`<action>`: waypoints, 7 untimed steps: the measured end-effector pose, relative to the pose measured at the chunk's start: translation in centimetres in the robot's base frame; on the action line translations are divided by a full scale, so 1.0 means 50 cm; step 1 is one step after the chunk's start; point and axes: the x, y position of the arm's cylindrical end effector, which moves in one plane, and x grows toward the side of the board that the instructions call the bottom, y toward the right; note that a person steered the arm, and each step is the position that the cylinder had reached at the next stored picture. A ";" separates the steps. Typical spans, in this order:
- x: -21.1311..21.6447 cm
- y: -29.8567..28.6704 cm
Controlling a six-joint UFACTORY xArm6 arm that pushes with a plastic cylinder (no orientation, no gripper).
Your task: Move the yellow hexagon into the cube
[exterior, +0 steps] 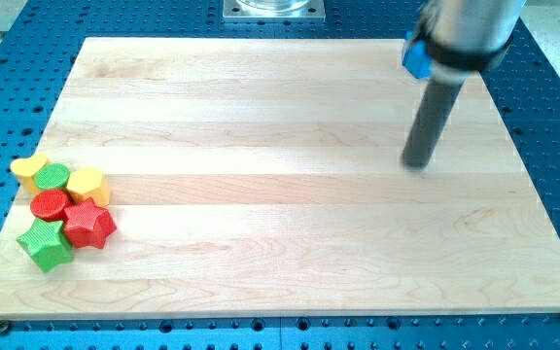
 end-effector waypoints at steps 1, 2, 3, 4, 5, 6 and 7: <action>0.125 -0.237; 0.225 -0.524; 0.273 -0.695; 0.222 -0.766; 0.154 -0.773; 0.119 -0.782; 0.084 -0.790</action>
